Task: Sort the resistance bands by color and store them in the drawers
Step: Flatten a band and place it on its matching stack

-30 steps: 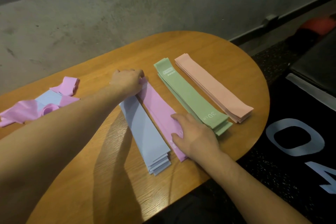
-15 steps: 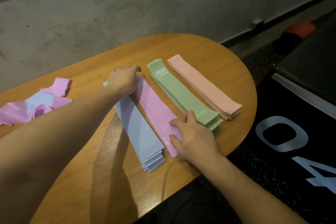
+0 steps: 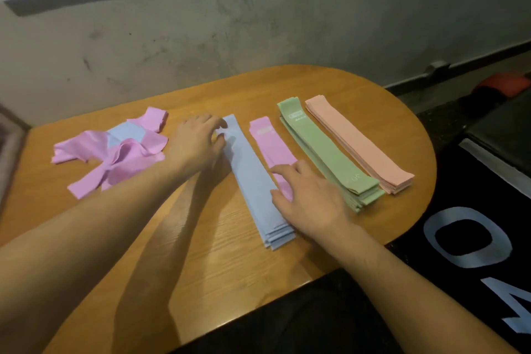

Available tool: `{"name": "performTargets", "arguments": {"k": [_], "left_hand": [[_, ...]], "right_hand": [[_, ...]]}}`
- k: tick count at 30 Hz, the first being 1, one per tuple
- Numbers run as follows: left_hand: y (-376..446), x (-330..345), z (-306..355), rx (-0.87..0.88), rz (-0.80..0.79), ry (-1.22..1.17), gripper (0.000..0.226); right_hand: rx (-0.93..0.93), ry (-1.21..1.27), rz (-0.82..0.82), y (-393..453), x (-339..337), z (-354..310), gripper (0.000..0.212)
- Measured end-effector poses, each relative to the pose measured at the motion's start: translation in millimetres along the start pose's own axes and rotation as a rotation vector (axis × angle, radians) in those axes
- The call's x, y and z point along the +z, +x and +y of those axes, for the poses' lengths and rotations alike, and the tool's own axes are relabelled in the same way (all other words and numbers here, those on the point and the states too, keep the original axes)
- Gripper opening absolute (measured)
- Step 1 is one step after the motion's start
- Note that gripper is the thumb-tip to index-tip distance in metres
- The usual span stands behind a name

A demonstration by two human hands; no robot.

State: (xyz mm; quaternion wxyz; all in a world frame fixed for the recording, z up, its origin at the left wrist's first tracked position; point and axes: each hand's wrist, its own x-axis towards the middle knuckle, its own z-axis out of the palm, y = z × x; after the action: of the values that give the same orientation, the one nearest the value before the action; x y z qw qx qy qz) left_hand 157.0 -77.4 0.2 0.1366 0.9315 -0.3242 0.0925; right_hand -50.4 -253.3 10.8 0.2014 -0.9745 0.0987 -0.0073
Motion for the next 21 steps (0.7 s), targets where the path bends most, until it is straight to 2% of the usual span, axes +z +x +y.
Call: {"name": "performTargets", "arguments": {"k": [7, 11, 14, 18, 21], "left_hand": [[-84, -15, -65, -0.151, 0.114, -0.099, 0.024], [-126, -22, -104, -0.26, 0.09, -0.066, 0.027], [-147, -26, -128, -0.311, 0.079, -0.031, 0.037], [-169, -20, -144, -0.375, 0.066, -0.123, 0.046], [-177, -13, -144, -0.389, 0.086, -0.176, 0.045]], "right_hand": [[-0.187, 0.101, 0.004, 20, 20, -59, 0.036], [-0.244, 0.165, -0.041, 37, 38, -93, 0.033], [-0.298, 0.193, -0.067, 54, 57, -110, 0.032], [-0.341, 0.239, -0.09, 74, 79, -132, 0.032], [-0.36, 0.251, -0.096, 86, 88, -147, 0.037]]}}
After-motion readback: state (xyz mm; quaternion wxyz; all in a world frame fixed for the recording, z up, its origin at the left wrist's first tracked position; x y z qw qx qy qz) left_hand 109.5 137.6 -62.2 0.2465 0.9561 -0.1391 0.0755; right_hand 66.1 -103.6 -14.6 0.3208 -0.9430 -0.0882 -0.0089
